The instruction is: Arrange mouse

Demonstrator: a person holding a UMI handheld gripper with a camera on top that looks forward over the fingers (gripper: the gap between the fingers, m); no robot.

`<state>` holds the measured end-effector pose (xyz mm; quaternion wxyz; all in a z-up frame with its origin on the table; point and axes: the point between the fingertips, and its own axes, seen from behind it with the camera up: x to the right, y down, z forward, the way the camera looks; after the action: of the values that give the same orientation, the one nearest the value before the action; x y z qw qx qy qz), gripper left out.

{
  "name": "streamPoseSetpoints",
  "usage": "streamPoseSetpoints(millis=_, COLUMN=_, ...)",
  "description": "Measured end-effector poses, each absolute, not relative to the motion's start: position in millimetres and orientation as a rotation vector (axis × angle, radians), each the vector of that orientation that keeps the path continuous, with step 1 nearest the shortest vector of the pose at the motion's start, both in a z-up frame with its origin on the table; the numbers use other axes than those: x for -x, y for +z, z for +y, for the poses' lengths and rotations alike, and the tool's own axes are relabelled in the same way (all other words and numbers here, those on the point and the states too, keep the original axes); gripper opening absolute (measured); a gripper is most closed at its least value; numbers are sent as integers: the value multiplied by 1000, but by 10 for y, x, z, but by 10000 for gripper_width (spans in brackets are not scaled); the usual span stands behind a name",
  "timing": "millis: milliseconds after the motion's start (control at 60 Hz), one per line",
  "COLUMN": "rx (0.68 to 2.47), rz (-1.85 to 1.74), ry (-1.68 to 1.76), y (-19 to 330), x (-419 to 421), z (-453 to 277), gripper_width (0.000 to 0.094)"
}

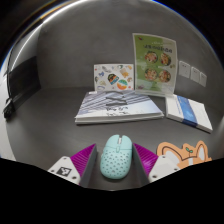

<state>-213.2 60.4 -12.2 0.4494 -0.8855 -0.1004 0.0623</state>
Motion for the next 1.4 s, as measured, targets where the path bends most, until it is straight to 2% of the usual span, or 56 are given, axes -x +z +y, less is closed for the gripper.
streamPoseSetpoints(millis=17, rx=2187, rz=-252, ry=156, y=-122, x=2140, z=607, gripper_width=766)
streamPoseSetpoints(millis=67, rx=2177, rz=-260, ry=170, y=-125, x=2168, z=615, gripper_width=531)
streamPoseSetpoints(millis=150, rx=2173, rz=-256, ry=176, y=-117, x=2172, z=610, gripper_width=477)
streamPoseSetpoints(millis=217, rx=2172, rz=-335, ry=212, y=-70, x=2296, z=484, gripper_width=466)
streamPoseSetpoints(millis=250, rx=2141, rz=-357, ry=232, y=60, x=2341, z=423, gripper_width=464)
streamPoseSetpoints(millis=450, rx=1800, rz=-340, ry=233, y=1659, x=1911, z=-16, gripper_width=441)
streamPoseSetpoints(millis=517, rx=1757, rz=-300, ry=211, y=2003, x=1502, z=-91, gripper_width=440)
streamPoseSetpoints(millis=583, rx=1732, rz=-225, ry=155, y=2132, x=1002, z=-218, gripper_width=438)
streamPoseSetpoints(millis=633, rx=1749, rz=-166, ry=106, y=2066, x=618, z=-212, gripper_width=440)
streamPoseSetpoints(millis=683, rx=1776, rz=-111, ry=43, y=1820, x=269, z=-189, gripper_width=439)
streamPoseSetpoints(millis=833, rx=1954, rz=-39, ry=-23, y=818, x=-197, z=-106, gripper_width=438)
streamPoseSetpoints(millis=933, rx=2043, rz=-7, ry=-12, y=347, x=-285, z=-95, gripper_width=439)
streamPoseSetpoints(millis=1100, rx=2116, rz=37, ry=4, y=-2, x=-374, z=-67, gripper_width=443)
streamPoseSetpoints(millis=1133, rx=2138, rz=44, ry=15, y=-82, x=-370, z=-71, gripper_width=466)
streamPoseSetpoints(millis=1150, rx=2129, rz=46, ry=22, y=-125, x=-370, z=-49, gripper_width=512)
streamPoseSetpoints(millis=1167, rx=2118, rz=49, ry=26, y=-96, x=-373, z=-32, gripper_width=467)
streamPoseSetpoints(millis=1267, rx=2133, rz=53, ry=27, y=-90, x=-372, z=-50, gripper_width=492)
streamPoseSetpoints(millis=1350, rx=2153, rz=9, ry=17, y=-102, x=-360, z=-50, gripper_width=567)
streamPoseSetpoints(millis=1367, rx=2157, rz=-1, ry=13, y=-103, x=-363, z=-62, gripper_width=651)
streamPoseSetpoints(millis=1400, rx=2160, rz=-24, ry=9, y=-86, x=-364, z=-84, gripper_width=700)
